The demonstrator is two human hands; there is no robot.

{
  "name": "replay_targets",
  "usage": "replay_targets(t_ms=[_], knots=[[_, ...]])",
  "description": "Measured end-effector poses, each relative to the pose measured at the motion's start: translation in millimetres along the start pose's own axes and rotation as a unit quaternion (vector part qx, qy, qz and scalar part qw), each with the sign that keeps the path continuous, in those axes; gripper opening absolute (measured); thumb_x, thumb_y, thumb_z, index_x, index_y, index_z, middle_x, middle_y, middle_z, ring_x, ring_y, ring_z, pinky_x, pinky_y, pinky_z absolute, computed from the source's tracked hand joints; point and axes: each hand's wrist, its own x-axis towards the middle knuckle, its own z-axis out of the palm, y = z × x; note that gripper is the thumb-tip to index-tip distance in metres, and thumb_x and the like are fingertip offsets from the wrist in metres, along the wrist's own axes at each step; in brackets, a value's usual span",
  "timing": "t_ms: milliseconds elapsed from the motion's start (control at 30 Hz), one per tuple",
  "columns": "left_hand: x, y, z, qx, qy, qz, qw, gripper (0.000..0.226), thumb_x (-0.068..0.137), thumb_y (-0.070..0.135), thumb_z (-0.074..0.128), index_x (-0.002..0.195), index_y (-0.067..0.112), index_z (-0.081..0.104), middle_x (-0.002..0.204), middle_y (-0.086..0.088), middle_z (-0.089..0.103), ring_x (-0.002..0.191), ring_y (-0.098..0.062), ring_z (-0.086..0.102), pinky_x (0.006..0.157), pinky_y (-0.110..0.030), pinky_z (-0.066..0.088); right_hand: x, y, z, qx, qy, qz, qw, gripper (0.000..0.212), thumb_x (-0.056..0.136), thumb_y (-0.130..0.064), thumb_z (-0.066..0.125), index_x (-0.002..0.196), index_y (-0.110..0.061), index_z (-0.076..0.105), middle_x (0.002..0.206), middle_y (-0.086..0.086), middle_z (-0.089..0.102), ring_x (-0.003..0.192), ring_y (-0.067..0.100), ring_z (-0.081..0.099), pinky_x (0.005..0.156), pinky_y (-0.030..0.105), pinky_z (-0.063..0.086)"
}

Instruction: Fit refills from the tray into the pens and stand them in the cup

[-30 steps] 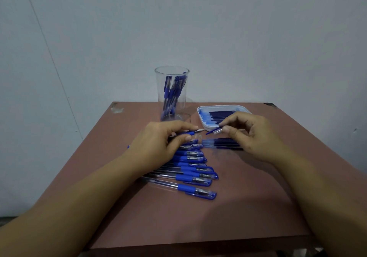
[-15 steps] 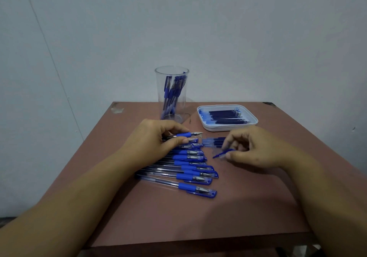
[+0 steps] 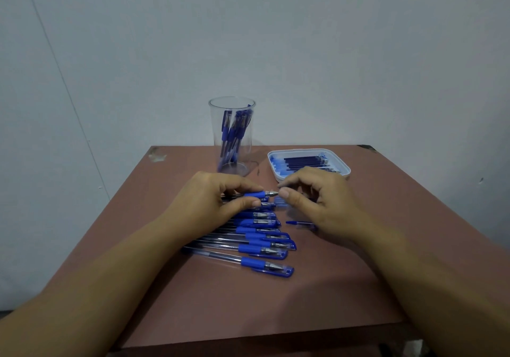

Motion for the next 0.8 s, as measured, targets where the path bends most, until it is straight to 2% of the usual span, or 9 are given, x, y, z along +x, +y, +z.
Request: replay_targets(t_ms=[133, 300, 367, 533, 667, 800], knots=[[-0.1, 3.0, 0.3, 0.003, 0.016, 0.016, 1.000, 0.022, 0.080, 0.038, 0.075, 0.102, 0.039, 0.075, 0.082, 0.028, 0.070, 0.075, 0.002, 0.066, 0.066, -0.011, 0.048, 2.4, 3.2, 9.5, -0.026, -0.004, -0.014, 1.000, 0.023, 0.090, -0.043, 0.059, 0.088, -0.024, 0.072, 0.077, -0.013, 0.063, 0.072, 0.009, 0.057, 0.061, 0.022, 0.044], [-0.6, 5.8, -0.3, 0.001, 0.020, 0.021, 1.000, 0.024, 0.081, 0.039, 0.070, 0.103, 0.034, 0.075, 0.076, 0.032, 0.064, 0.071, 0.005, 0.062, 0.063, -0.006, 0.043, 3.3, 0.0, 8.6, -0.016, 0.022, -0.034, 0.999, 0.012, 0.088, -0.026, 0.069, 0.097, -0.021, 0.075, 0.085, -0.009, 0.069, 0.079, 0.008, 0.062, 0.068, 0.021, 0.048], [-0.7, 5.5, -0.1, -0.004, 0.016, 0.019, 1.000, 0.025, 0.081, 0.042, 0.068, 0.103, 0.034, 0.075, 0.076, 0.029, 0.065, 0.070, 0.003, 0.062, 0.061, -0.006, 0.043, 2.8, -0.8, 6.7, 0.002, 0.017, -0.031, 0.999, 0.017, 0.086, -0.021, 0.072, 0.102, -0.021, 0.074, 0.090, -0.010, 0.071, 0.083, 0.007, 0.064, 0.072, 0.019, 0.050], [-1.0, 4.0, -0.3, 0.000, 0.022, 0.018, 1.000, 0.021, 0.081, 0.036, 0.074, 0.102, 0.036, 0.075, 0.074, 0.035, 0.064, 0.070, 0.003, 0.063, 0.062, -0.007, 0.044, -0.6, -3.4, 5.5, 0.037, -0.001, 0.014, 0.999, 0.022, 0.086, -0.026, 0.072, 0.108, -0.023, 0.070, 0.090, -0.016, 0.068, 0.084, 0.006, 0.063, 0.073, 0.019, 0.051], [-0.9, 3.9, -0.2, 0.005, 0.023, 0.017, 1.000, 0.020, 0.080, 0.033, 0.078, 0.099, 0.038, 0.075, 0.075, 0.038, 0.063, 0.068, 0.003, 0.061, 0.062, -0.007, 0.042, 0.3, -5.5, 9.2, 0.035, 0.010, 0.002, 0.999, 0.013, 0.088, -0.028, 0.069, 0.101, -0.025, 0.071, 0.086, -0.015, 0.067, 0.079, 0.012, 0.062, 0.069, 0.031, 0.051], [-0.9, 1.6, 0.5, 0.003, 0.019, 0.010, 1.000, 0.019, 0.080, 0.033, 0.078, 0.098, 0.037, 0.076, 0.073, 0.036, 0.063, 0.068, 0.003, 0.061, 0.062, -0.007, 0.042, 0.3, -5.4, 10.9, 0.027, -0.001, -0.011, 1.000, 0.019, 0.084, -0.017, 0.076, 0.099, -0.024, 0.067, 0.088, -0.015, 0.064, 0.080, 0.014, 0.060, 0.069, 0.032, 0.051]])
